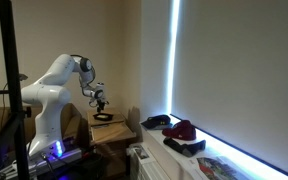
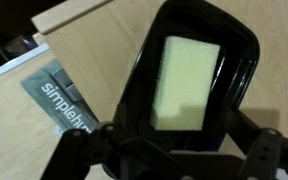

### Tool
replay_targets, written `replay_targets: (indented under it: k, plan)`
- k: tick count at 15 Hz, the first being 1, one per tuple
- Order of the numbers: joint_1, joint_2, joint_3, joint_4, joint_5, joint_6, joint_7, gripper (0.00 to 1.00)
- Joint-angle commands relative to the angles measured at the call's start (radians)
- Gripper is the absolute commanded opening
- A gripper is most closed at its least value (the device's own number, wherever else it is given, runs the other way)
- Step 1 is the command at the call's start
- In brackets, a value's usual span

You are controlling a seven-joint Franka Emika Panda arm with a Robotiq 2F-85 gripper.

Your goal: Remove sponge from the black sponge holder to the table surface

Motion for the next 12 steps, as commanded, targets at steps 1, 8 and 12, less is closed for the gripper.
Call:
replay_targets:
  k: [1, 8, 12]
  plan:
    - [0.084, 0.124, -0.089, 0.149, -0.038, 0.034, 0.183, 1.0]
    - [0.046, 0.106, -0.056, 0.09, -0.047, 0.062, 0.144, 1.0]
    - [0.072, 0.155, -0.06, 0.113, -0.051, 0.155, 0.139, 1.0]
